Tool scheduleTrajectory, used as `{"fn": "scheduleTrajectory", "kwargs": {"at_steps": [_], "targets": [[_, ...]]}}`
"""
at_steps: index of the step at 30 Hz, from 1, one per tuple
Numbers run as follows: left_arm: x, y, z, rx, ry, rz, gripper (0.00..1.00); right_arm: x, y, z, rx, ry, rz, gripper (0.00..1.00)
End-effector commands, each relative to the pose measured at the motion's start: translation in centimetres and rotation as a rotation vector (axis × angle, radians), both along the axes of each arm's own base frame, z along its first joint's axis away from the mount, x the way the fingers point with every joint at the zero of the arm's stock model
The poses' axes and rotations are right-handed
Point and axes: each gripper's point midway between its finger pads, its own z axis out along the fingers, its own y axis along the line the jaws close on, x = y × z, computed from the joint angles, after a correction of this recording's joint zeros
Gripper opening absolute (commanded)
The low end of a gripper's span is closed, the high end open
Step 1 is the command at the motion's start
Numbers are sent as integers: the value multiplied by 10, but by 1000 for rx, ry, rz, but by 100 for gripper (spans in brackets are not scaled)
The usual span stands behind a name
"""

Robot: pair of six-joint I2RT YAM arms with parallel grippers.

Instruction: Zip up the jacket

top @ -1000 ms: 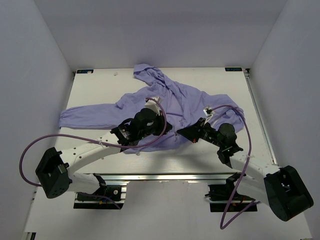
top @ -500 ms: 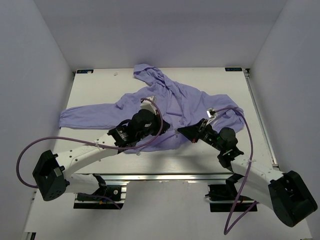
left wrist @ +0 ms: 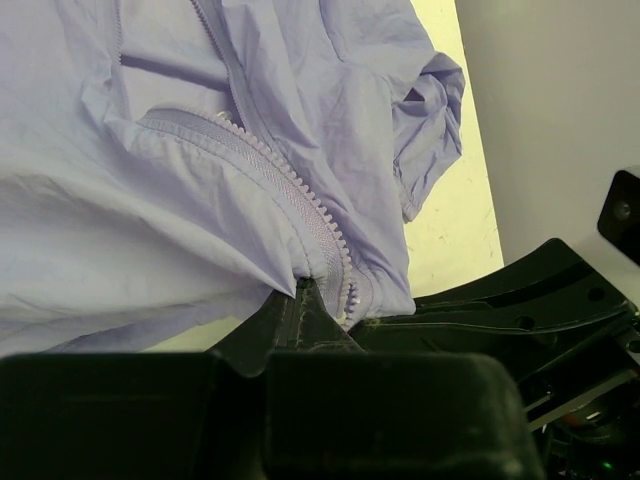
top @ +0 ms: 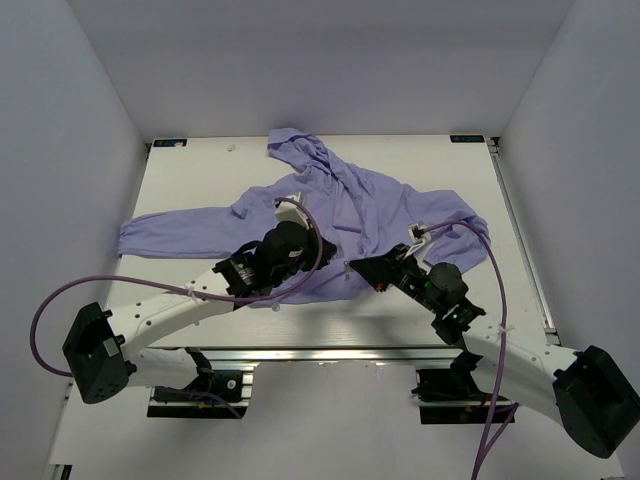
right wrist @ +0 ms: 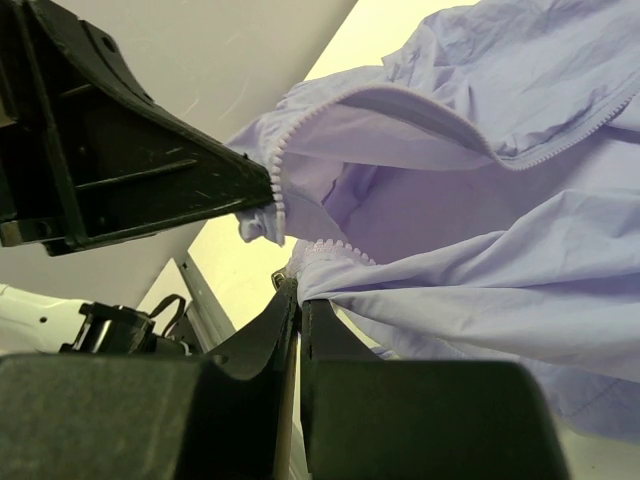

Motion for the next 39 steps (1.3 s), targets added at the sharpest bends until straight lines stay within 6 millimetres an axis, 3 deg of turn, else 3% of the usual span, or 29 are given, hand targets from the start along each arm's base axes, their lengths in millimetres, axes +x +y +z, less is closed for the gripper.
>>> {"fn": "scheduleTrajectory", "kwargs": {"at_steps": [1,29,39], "targets": [[-2,6,13,-32,-27,23,0,10,-4,15,22,-48,-73,0],[-2,4,-3,-4,3,33,0,14,5,35,51,-82,-69,0],[-1,5,-6,-4,12,45,0,13,5,34,39,-82,-65,0]]}}
